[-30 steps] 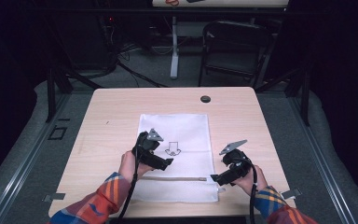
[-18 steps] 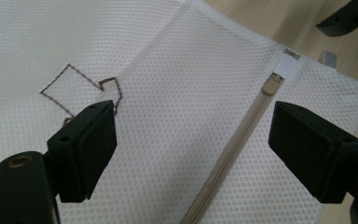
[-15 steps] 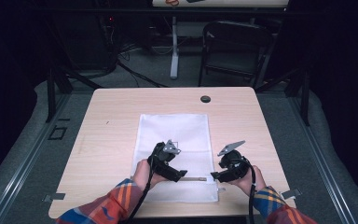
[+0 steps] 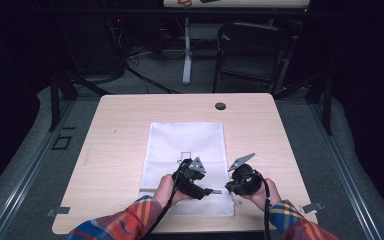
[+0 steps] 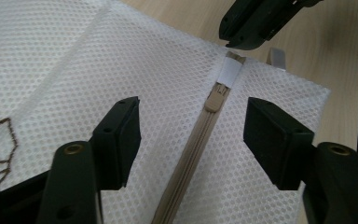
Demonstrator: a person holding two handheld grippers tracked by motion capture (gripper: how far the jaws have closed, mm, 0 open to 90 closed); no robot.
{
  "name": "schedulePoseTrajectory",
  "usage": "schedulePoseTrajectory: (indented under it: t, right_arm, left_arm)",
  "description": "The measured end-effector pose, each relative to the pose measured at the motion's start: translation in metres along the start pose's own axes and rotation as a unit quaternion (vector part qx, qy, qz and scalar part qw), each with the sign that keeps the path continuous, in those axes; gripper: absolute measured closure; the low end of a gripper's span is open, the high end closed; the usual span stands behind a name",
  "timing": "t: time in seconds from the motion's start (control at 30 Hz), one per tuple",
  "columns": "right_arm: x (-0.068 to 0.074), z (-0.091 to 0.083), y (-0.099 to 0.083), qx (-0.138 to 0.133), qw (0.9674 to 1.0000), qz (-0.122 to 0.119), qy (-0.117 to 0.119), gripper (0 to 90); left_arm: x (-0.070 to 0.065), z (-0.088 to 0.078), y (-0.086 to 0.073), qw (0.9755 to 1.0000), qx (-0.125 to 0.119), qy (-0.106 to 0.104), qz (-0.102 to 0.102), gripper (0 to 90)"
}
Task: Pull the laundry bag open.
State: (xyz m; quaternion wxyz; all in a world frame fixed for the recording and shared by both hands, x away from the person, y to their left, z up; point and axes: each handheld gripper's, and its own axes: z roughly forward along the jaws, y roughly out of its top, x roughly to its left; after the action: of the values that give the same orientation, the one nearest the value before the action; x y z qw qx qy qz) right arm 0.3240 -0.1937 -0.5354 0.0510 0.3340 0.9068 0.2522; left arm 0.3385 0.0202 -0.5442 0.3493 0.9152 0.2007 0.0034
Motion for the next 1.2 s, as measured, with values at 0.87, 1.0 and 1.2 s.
schedulePoseTrajectory:
  t: [0.87, 1.0, 1.2]
  right_arm:
    - [-0.001, 0.021, -0.002, 0.02, 0.9996, 0.014, 0.014, 90.0]
    - [-0.001, 0.021, -0.003, 0.017, 0.9995, 0.02, 0.016, 90.0]
    - [-0.002, 0.022, -0.003, 0.01, 0.9988, 0.038, 0.028, 90.0]
  left_arm:
    - [-0.008, 0.041, 0.01, 0.9979, 0.037, -0.038, 0.036, 76.1]
    - [-0.009, 0.041, 0.009, 0.9982, 0.036, -0.034, 0.033, 81.4]
    - [-0.009, 0.04, 0.009, 0.9984, 0.032, -0.034, 0.031, 81.8]
